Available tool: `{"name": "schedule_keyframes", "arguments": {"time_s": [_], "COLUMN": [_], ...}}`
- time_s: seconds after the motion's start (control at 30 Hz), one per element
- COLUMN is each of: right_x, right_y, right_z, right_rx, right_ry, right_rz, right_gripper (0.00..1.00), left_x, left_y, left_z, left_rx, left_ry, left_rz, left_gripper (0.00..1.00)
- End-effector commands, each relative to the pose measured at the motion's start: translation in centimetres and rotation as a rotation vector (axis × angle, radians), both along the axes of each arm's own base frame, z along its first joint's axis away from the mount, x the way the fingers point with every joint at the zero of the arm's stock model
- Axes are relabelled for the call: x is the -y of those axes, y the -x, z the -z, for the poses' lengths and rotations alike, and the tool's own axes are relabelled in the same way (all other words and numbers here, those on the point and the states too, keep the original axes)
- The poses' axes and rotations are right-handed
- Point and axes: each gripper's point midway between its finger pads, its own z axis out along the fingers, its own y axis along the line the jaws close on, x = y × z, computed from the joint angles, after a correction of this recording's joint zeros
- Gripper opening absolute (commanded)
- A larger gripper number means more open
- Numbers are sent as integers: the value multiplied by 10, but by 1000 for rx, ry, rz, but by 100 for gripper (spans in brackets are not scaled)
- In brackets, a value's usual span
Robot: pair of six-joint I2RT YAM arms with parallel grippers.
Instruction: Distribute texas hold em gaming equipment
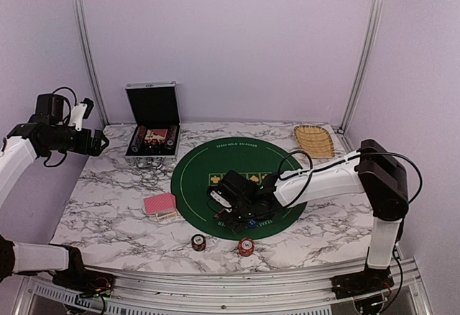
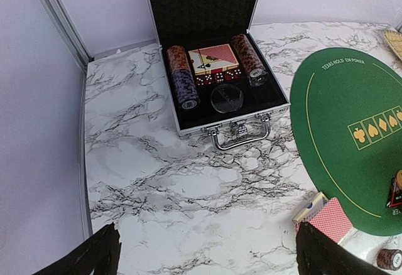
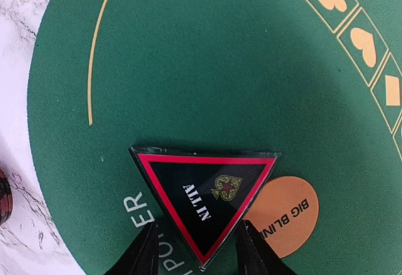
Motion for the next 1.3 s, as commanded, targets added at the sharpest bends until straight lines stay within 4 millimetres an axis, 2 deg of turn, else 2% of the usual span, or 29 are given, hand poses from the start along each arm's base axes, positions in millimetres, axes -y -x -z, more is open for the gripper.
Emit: {"name": "schedule_keyframes", "arguments": {"time_s": [0.0,0.43,0.67,1.03,1.27], "right_x": [-6,-23,-40,-68,-83], "right_y": [-5,-18,-29,-53,-81], "right_z": [2,2,4,2,0], "right_rx": [12,17,22,28,41], "right_ry": [15,0,-17,-70,-111], "right_rz": [-3,1,10,26,58], "right_gripper": [39,26,25,22,22], "left_x": [4,2,3,10,13], "left_y": [4,6,5,9,12], "left_z": [-18,-24,-25,-23,-12], "left_rx": [28,44,44,23,-21], "left_ry": [25,-5,-4,13,14], "left_rz": [12,21,27,66,91], "left_gripper": [99,99,99,99,99]}}
